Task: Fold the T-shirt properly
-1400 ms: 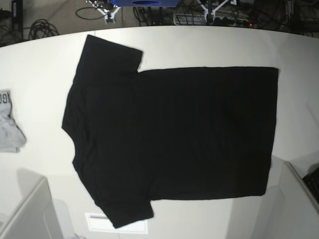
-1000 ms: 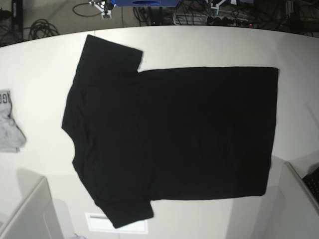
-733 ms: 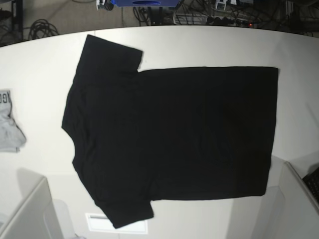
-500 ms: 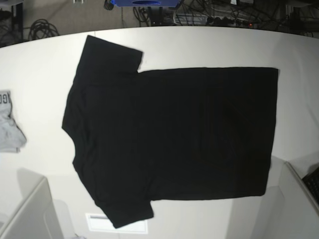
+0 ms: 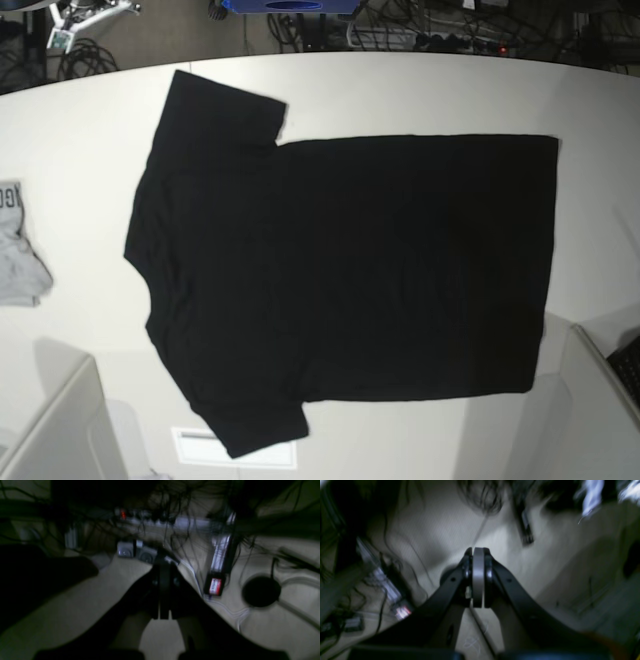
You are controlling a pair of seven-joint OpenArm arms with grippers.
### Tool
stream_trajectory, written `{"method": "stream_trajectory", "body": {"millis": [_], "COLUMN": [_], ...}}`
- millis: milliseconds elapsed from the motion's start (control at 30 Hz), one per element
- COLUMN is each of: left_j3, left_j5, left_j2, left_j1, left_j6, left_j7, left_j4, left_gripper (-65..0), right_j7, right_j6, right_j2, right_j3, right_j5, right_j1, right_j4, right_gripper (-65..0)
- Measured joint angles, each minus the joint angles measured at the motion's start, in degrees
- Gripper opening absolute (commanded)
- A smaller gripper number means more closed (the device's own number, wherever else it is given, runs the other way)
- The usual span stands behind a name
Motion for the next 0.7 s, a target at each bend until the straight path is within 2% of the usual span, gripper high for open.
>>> {"method": "stream_trajectory", "body": {"millis": [67, 133, 167, 267, 333, 367, 433, 500, 533, 633, 667, 700], "left_j3": [-7.43, -14.27, -17.53, -26.34, -31.06, -32.5, -34.75, -37.38, -38.18, -40.0, -40.48, -40.94], "left_j5": [-0.09, -0.13, -0.11, -0.04, -0.2, -0.26, -4.11, -9.81, -12.07, -12.2, -12.11, -12.17], "left_j2": [2.97, 6.64, 8.5, 14.1, 15.87, 16.02, 16.02, 15.89, 15.76, 15.78, 15.87, 15.87], "left_j1": [3.65, 5.4, 5.6, 4.79, 4.79, 5.11, 5.07, 3.15, 2.1, -0.61, -1.84, -3.13], "left_j6": [0.39, -1.31, -3.67, -16.33, -22.95, -24.81, -26.75, -26.67, -26.62, -26.84, -26.84, -26.6], "left_j7": [0.13, 0.61, 0.31, 0.48, -0.04, 0.13, 1.38, 1.49, 1.16, 3.34, 3.58, 4.0], "left_j4": [5.33, 9.99, 12.11, 18.32, 20.72, 21.27, 21.9, 21.97, 22.01, 22.03, 21.9, 21.84], "left_gripper": [-65.0, -65.0, -65.0, -65.0, -65.0, -65.0, -65.0, -65.0, -65.0, -65.0, -65.0, -65.0], "right_j7": [-0.87, -2.89, -3.28, -4.37, -4.68, -4.76, -4.74, -6.58, -10.12, -20.83, -23.96, -27.5], "right_j6": [3.89, 6.36, 8.2, 11.13, 14.53, 16.79, 21.31, 24.76, 25.22, 25.62, 26.01, 26.01], "right_j2": [-0.13, -0.83, -1.11, -0.94, -0.96, -0.96, -1.05, -1.05, -1.01, -0.66, -0.68, -0.52], "right_j3": [0.42, 0.44, 0.33, 0.35, 0.35, 0.35, 0.35, 0.35, 0.35, 2.36, 3.69, 4.98], "right_j5": [0.17, 0.11, 0.33, 0.35, 0.09, 0.2, 2.91, 8.5, 11.02, 18.49, 21.35, 23.58], "right_j1": [0.81, 3.65, 5.2, 8.7, 10.78, 11.82, 14.21, 15.47, 16.28, 19.74, 21.27, 22.84], "right_j4": [3.85, 5.14, 5.42, 5.75, 5.75, 5.75, 5.75, 5.79, 5.84, 5.62, 5.62, 5.6], "right_gripper": [-65.0, -65.0, -65.0, -65.0, -65.0, -65.0, -65.0, -65.0, -65.0, -65.0, -63.8, -53.9]}}
